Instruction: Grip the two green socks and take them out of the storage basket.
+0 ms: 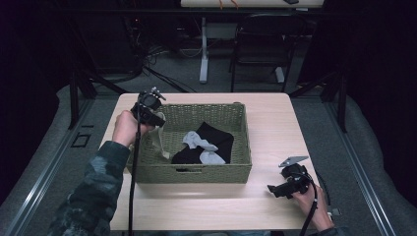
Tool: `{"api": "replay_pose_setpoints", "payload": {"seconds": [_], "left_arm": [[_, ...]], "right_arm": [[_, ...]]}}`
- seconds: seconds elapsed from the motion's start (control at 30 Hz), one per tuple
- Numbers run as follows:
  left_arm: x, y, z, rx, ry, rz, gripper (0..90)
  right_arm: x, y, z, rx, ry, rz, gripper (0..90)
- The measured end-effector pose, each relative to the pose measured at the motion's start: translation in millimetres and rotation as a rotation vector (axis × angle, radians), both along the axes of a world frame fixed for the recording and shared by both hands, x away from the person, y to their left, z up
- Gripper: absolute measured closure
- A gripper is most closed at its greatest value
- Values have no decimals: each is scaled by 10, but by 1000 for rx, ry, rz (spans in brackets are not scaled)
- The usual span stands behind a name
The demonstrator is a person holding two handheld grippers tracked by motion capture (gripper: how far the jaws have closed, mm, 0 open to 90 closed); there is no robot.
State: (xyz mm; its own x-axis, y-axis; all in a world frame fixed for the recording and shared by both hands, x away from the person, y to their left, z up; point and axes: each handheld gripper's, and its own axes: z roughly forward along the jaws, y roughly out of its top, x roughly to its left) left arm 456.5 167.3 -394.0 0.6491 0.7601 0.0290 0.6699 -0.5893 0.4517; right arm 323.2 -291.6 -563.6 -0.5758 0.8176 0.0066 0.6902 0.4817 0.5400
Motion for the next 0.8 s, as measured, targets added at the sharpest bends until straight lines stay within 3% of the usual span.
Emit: {"api": "replay_pose_setpoints", "payload": {"seconds": [0.23, 0.7, 0.8], "left_arm": [[-38, 35, 232, -5, -35, 1, 884], [-75, 121, 623, -17, -62, -4, 883], [-91, 183, 786, -23, -80, 6, 884]], "right_arm": [[1, 0, -1, -2, 1, 0, 17], [3, -6, 4, -20, 2, 3, 17], [3, -7, 5, -23, 5, 5, 17]]}}
